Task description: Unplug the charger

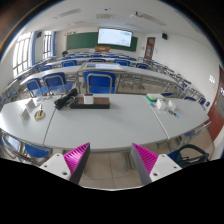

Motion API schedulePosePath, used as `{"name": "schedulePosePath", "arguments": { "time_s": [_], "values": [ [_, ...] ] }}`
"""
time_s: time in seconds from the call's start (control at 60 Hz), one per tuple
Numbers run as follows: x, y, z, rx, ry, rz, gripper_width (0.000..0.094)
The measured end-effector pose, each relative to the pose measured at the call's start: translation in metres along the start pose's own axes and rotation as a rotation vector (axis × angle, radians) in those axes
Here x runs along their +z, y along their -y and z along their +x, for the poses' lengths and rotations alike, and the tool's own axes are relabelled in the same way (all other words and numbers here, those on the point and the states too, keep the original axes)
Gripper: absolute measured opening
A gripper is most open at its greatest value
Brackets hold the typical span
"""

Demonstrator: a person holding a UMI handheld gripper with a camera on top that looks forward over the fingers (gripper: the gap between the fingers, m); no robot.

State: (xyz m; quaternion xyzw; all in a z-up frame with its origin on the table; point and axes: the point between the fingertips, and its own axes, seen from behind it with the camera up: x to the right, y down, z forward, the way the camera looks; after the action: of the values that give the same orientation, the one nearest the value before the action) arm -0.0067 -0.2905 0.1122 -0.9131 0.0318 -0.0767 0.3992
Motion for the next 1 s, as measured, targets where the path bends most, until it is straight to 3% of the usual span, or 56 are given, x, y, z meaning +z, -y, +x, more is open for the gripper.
{"name": "schedulePosePath", "arguments": {
  "time_s": [0.15,0.333,0.583,0.667,0.783,1.0],
  "values": [
    [0.066,0.040,-0.077,0.037,0.090,0.089,0.0853],
    [0.146,0.113,-0.121,0.000,0.113,0.204,0.0857],
    [0.251,0.160,-0.126,0.000,0.064,0.230,0.0831],
    [0.275,0.164,-0.125,-0.008,0.057,0.223,0.0747],
    [0.292,0.167,-0.123,-0.001,0.061,0.228,0.0452],
    [0.293,0.166,-0.125,0.011,0.087,0.200,0.0257]
  ]
}}
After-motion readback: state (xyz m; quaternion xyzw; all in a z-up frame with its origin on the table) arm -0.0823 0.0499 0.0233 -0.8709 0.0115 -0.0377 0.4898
